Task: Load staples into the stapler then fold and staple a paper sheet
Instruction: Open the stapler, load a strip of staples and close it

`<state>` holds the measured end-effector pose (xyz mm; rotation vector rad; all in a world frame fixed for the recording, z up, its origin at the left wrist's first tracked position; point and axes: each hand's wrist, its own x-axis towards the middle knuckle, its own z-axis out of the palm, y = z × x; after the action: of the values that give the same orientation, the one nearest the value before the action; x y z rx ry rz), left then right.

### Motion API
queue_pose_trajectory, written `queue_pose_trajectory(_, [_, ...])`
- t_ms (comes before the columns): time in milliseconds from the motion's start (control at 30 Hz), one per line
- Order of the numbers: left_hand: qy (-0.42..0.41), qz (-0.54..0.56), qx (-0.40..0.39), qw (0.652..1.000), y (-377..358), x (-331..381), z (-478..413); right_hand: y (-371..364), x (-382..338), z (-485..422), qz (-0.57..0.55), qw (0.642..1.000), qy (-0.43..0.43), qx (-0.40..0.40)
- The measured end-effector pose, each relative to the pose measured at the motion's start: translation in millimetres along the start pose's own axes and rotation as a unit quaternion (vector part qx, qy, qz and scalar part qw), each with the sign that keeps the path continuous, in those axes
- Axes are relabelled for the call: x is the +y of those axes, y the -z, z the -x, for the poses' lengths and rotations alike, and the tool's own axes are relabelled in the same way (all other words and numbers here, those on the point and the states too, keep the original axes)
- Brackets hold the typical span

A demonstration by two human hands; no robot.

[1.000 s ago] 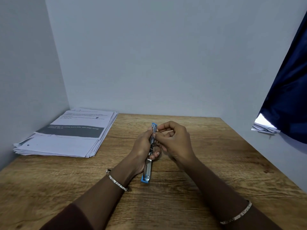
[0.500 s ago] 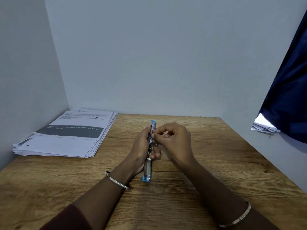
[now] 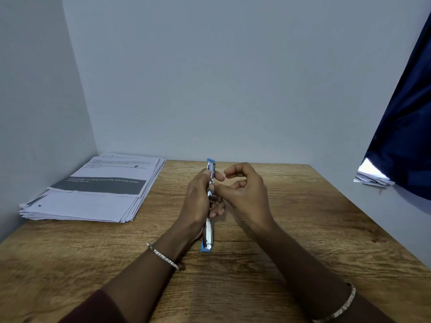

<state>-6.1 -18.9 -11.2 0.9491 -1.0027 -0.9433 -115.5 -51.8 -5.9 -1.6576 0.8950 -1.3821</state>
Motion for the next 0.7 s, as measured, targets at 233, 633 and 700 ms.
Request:
queue_pose_trajectory(233, [-0.018, -0.004, -0.021, 1.0, 3.0, 3.5, 2.3, -2.4, 1.6, 2.0, -0.057, 0.998, -0.003, -0.034])
queue_pose_trajectory(633, [0.01, 0.014, -0.043, 0.999, 5.7, -1.1, -2.9, -3.2, -10.2, 6.5, 0.17, 0.98, 0.098, 0.015])
queue_pose_trajectory(700, [0.01, -0.003, -0.048, 0.999, 6.1, -2.6, -2.8, -2.3, -10.4, 5.9, 0.185, 0.978, 0.094, 0.008])
